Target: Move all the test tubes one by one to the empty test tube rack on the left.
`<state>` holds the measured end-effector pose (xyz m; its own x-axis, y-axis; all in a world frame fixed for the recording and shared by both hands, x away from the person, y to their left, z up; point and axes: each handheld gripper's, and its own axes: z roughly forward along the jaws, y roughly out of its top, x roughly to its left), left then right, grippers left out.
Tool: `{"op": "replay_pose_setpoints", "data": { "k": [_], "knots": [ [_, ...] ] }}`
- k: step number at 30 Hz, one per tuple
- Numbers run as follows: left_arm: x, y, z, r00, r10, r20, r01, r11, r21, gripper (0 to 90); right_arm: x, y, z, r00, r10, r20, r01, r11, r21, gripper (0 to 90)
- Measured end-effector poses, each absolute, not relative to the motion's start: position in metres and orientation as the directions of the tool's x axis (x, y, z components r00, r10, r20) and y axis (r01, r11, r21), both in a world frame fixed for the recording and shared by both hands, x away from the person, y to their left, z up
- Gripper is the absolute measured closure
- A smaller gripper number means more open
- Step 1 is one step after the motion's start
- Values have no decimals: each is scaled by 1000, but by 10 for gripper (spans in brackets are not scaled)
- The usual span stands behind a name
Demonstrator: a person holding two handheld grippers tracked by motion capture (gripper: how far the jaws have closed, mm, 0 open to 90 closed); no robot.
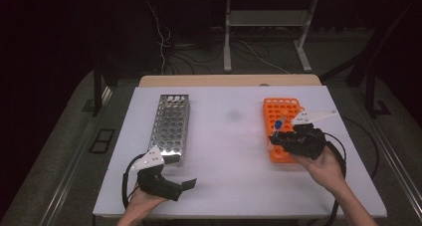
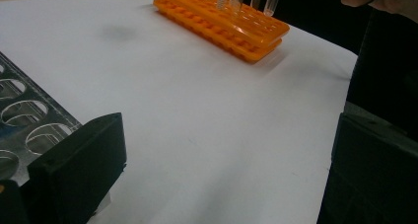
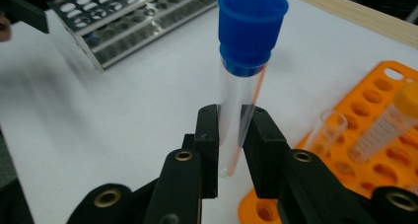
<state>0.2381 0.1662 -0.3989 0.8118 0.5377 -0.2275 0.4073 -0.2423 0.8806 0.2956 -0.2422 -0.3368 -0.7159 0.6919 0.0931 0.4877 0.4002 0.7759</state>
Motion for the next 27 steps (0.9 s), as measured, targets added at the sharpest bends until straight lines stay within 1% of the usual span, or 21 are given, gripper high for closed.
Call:
{"op": "replay_pose_setpoints", "data": {
  "k": [8, 11, 20, 27],
  "knots": [
    [243, 164, -387, 822, 526, -218, 403, -266, 876, 0, 303, -233, -329, -757, 641, 123, 475, 412, 778, 765],
    [247, 162, -382, 826, 524, -209, 398, -278, 874, 0, 305, -227, -327, -783, 607, 134, 466, 432, 772, 765],
    [270, 153, -356, 845, 504, -181, 377, -319, 870, 0, 311, -209, -325, -826, 546, 140, 442, 474, 762, 765],
    [282, 146, -343, 860, 484, -161, 361, -354, 863, 3, 317, -194, -323, -859, 491, 146, 418, 507, 754, 765]
  ]
}}
